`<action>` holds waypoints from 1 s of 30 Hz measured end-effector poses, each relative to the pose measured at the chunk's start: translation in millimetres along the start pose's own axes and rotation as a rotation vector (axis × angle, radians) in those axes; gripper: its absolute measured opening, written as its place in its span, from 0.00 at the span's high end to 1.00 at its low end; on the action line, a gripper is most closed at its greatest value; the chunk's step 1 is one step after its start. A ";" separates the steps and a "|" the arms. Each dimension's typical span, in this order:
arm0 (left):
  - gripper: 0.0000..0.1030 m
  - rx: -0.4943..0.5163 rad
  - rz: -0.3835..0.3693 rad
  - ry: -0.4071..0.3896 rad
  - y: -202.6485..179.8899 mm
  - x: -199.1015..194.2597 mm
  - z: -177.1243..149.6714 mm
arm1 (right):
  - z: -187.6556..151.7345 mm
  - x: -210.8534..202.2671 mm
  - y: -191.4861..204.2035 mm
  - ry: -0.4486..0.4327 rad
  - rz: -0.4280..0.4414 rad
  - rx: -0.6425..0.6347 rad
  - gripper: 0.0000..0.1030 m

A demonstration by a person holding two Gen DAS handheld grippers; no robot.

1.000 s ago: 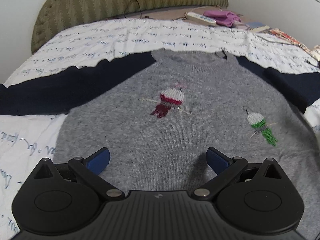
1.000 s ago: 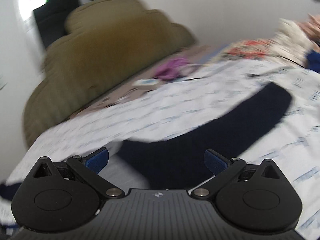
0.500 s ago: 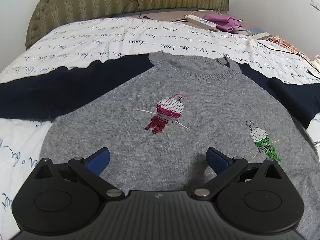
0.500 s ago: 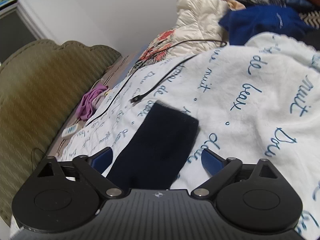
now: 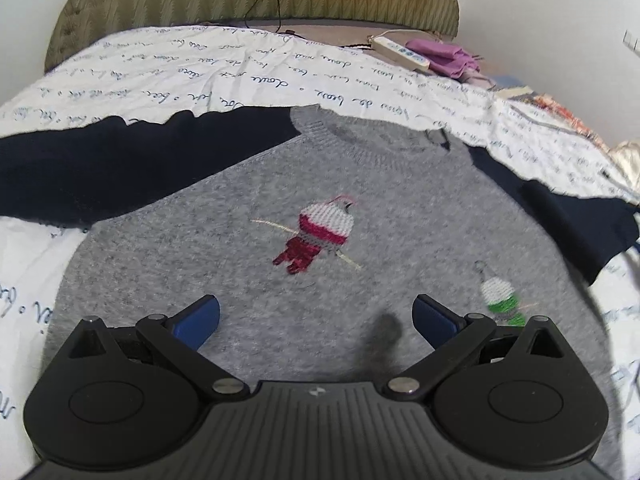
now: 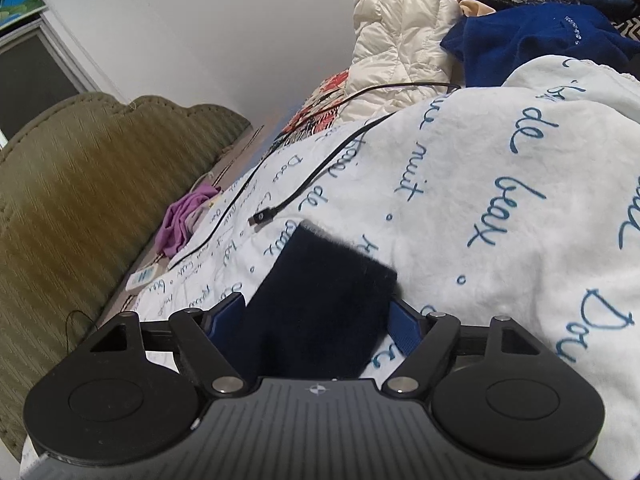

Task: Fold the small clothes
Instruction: 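Grasp the navy sleeve cuff with the right gripper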

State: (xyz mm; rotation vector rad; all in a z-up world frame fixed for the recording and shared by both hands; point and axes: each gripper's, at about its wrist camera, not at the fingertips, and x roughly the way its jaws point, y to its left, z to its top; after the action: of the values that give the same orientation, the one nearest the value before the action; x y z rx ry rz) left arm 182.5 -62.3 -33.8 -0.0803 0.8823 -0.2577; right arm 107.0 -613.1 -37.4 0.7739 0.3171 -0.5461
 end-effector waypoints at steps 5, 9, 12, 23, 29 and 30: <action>0.00 -0.087 -0.043 0.003 3.4 -0.9 2.8 | 5.0 11.3 -5.1 0.018 -0.009 0.010 0.67; 0.00 -0.135 -0.086 -0.012 3.4 -1.6 0.4 | 4.1 10.0 -5.8 0.010 0.004 0.000 0.84; 0.00 -0.132 -0.084 0.000 0.5 1.2 -2.4 | 3.2 5.7 -0.7 0.004 0.019 -0.032 0.84; 0.00 -0.041 -0.021 0.026 -11.8 8.2 -9.2 | -0.9 3.0 8.0 0.022 -0.009 -0.087 0.84; 0.00 -0.066 -0.052 0.007 -6.9 1.3 -4.8 | -2.9 -7.9 27.3 0.000 -0.013 -0.171 0.87; 0.00 -0.088 -0.078 -0.007 -4.6 -2.0 -1.1 | -3.4 -12.7 35.5 -0.011 -0.004 -0.200 0.87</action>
State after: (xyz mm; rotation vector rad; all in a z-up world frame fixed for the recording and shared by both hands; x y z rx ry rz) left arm 179.6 -66.2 -32.2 -0.1977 0.8843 -0.2907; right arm 116.7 -585.3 -13.5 0.5775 0.3575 -0.5132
